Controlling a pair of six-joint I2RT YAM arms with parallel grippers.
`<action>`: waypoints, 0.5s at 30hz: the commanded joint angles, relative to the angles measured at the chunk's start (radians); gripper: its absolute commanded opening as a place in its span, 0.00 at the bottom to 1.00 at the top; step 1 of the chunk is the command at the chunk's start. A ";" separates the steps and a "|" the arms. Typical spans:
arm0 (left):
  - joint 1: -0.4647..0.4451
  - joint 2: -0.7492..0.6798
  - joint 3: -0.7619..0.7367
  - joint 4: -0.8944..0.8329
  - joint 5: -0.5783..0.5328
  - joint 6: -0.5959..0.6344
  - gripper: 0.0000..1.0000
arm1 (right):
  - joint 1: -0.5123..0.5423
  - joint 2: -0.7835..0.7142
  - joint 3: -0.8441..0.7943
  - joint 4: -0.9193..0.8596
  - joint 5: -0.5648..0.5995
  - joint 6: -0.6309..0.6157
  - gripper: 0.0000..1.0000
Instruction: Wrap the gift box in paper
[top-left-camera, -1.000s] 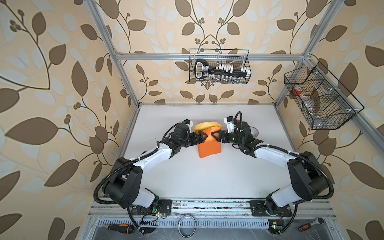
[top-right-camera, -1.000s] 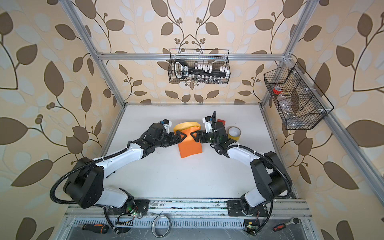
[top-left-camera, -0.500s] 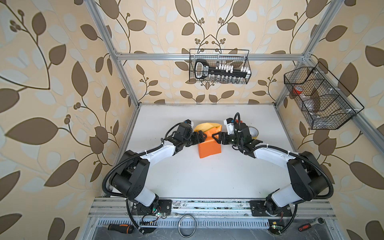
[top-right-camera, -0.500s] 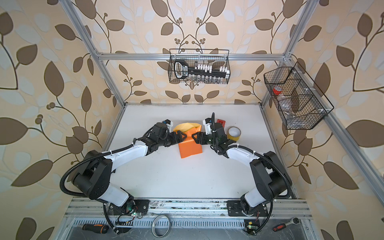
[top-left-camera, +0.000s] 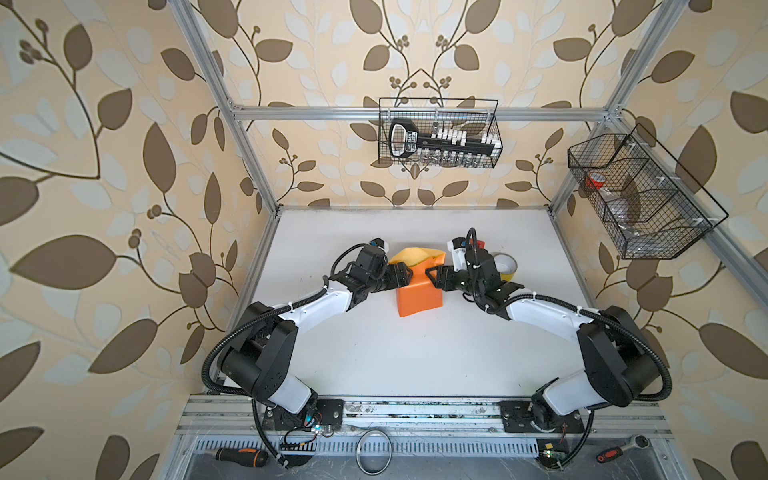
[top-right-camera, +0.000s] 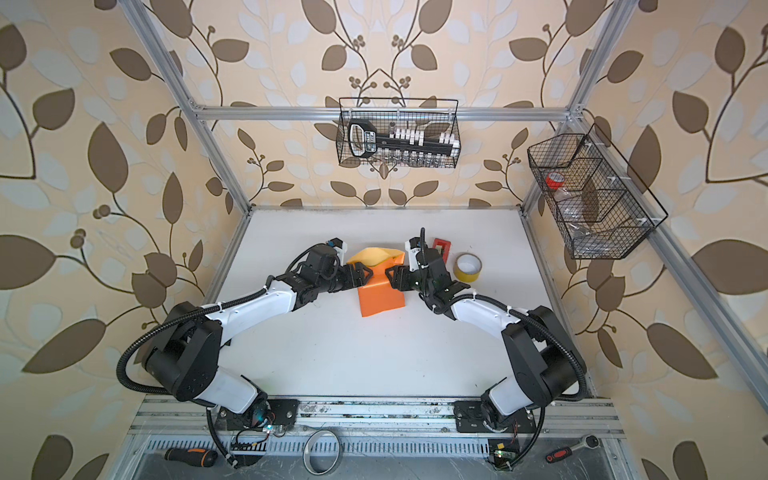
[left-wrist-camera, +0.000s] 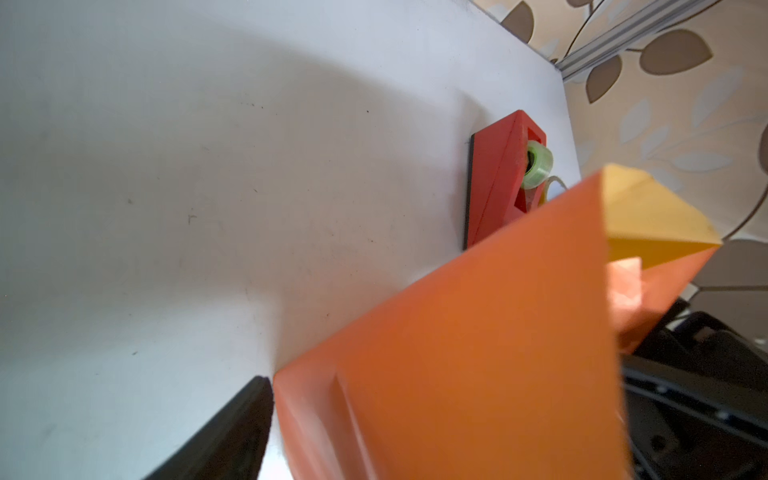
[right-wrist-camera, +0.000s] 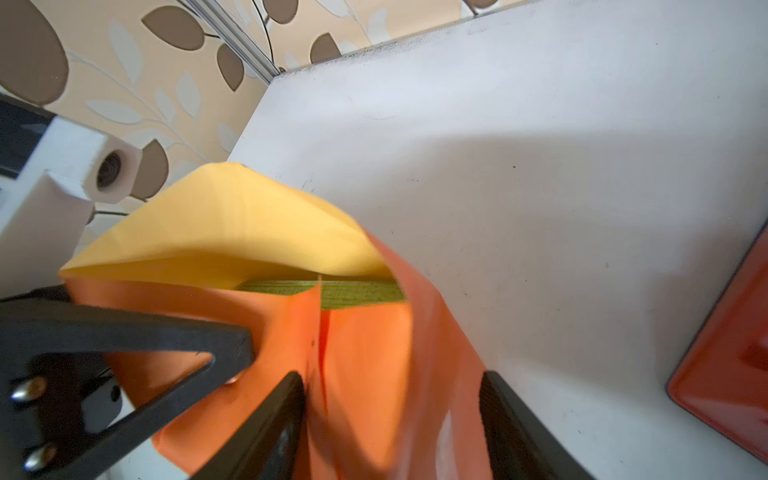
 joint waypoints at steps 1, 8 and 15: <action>-0.017 -0.003 0.033 -0.097 -0.100 0.072 0.76 | 0.012 -0.041 -0.080 -0.100 0.106 -0.021 0.63; -0.037 -0.005 0.016 -0.090 -0.086 0.102 0.64 | 0.034 -0.121 -0.111 -0.082 0.124 -0.019 0.62; -0.038 0.002 0.062 -0.115 -0.059 0.132 0.66 | -0.014 -0.049 0.015 -0.081 -0.014 -0.053 0.68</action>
